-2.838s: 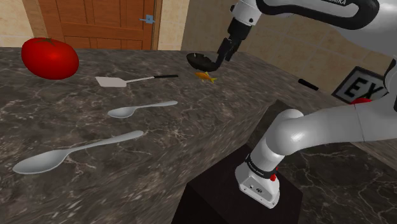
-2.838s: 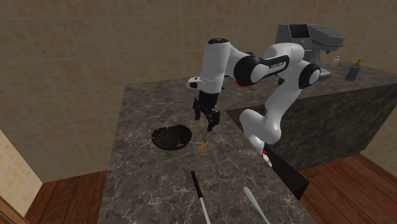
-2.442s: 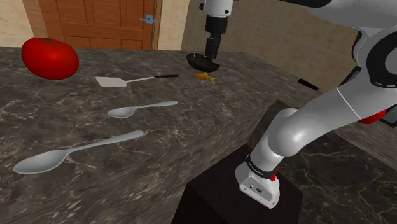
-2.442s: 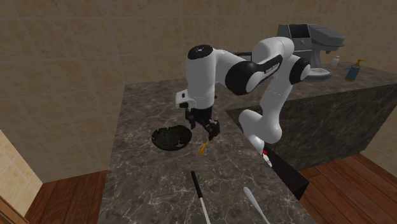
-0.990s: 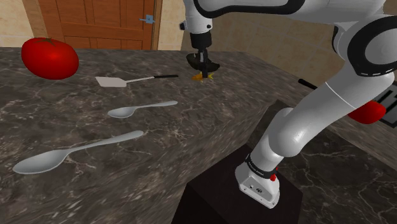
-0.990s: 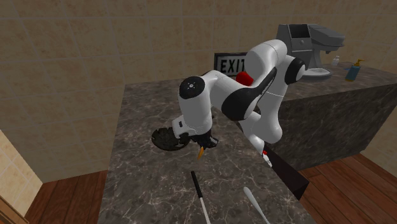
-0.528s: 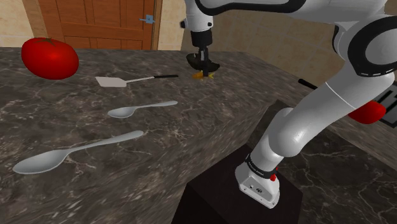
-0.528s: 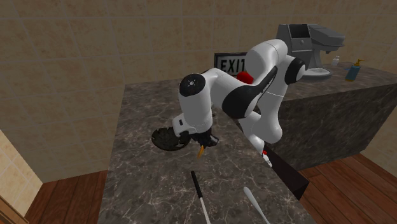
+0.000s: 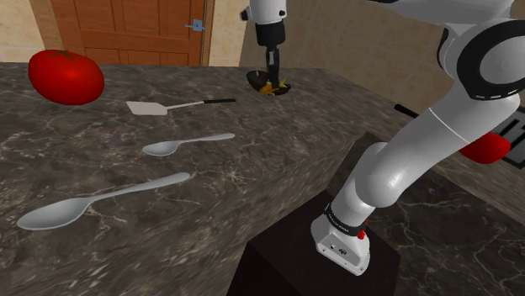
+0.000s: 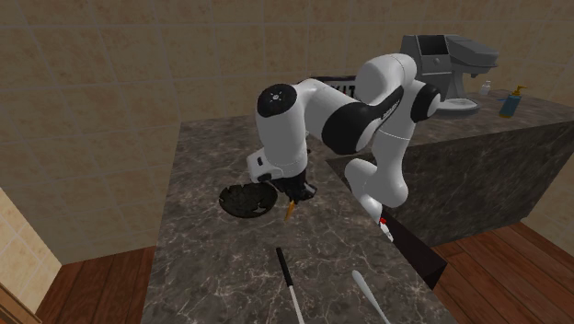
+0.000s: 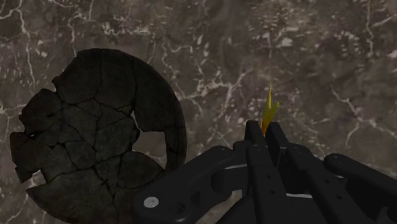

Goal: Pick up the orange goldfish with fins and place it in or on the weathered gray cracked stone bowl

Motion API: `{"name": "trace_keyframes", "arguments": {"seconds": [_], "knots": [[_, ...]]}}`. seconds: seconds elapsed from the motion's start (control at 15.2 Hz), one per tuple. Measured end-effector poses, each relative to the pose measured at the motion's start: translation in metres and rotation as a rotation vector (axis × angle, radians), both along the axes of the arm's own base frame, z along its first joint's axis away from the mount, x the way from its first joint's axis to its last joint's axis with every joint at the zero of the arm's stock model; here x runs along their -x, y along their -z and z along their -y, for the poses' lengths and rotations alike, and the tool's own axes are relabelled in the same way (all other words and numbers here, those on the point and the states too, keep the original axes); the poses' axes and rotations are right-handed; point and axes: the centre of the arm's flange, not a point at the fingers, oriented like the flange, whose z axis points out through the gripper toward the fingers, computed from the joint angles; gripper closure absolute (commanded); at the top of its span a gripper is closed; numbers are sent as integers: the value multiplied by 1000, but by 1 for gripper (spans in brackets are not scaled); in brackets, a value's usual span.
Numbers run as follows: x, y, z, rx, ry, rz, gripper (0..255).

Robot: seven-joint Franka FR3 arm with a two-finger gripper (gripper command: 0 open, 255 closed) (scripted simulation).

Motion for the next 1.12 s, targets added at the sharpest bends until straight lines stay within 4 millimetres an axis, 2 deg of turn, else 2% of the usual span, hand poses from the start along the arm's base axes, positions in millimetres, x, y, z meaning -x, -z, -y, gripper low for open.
{"name": "trace_keyframes", "arguments": {"seconds": [0.86, 0.99, 1.12], "knots": [[0, -69, -1, 0, 0, 0, 255], [-10, -75, 10, 0, 0, 0, 255], [-29, -78, 28, -1, 1, 0, 255]]}}
